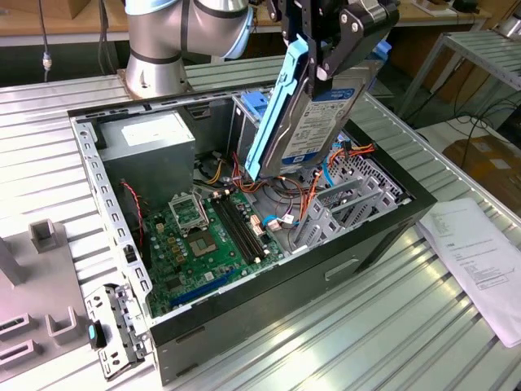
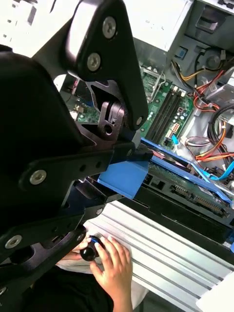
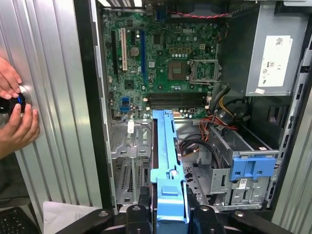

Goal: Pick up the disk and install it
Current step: 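Insert the disk into the insertion slot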

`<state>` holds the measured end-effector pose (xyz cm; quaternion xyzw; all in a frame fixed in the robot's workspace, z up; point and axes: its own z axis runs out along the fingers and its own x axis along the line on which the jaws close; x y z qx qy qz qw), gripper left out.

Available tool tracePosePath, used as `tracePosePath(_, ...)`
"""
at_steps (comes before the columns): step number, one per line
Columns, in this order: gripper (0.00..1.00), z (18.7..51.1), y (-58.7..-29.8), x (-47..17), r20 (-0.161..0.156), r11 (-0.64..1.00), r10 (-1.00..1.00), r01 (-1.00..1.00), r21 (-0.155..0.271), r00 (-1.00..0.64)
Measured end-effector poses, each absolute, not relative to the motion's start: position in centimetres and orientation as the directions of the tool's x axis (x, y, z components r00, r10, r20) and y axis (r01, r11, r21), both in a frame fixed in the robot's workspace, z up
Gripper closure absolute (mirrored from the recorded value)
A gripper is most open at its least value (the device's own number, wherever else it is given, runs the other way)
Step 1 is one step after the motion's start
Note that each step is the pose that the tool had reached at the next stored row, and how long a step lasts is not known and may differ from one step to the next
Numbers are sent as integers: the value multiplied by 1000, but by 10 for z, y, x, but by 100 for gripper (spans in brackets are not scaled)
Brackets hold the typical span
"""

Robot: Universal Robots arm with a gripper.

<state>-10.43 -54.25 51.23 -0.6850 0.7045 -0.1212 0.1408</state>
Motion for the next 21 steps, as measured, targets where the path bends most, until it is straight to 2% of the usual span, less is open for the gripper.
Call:
tracePosePath(4,63,506,-542,-92,-32,32,-999,-922,-385,-21)
tracePosePath(21,63,491,-543,-63,-28,30,-999,-903,-429,-20)
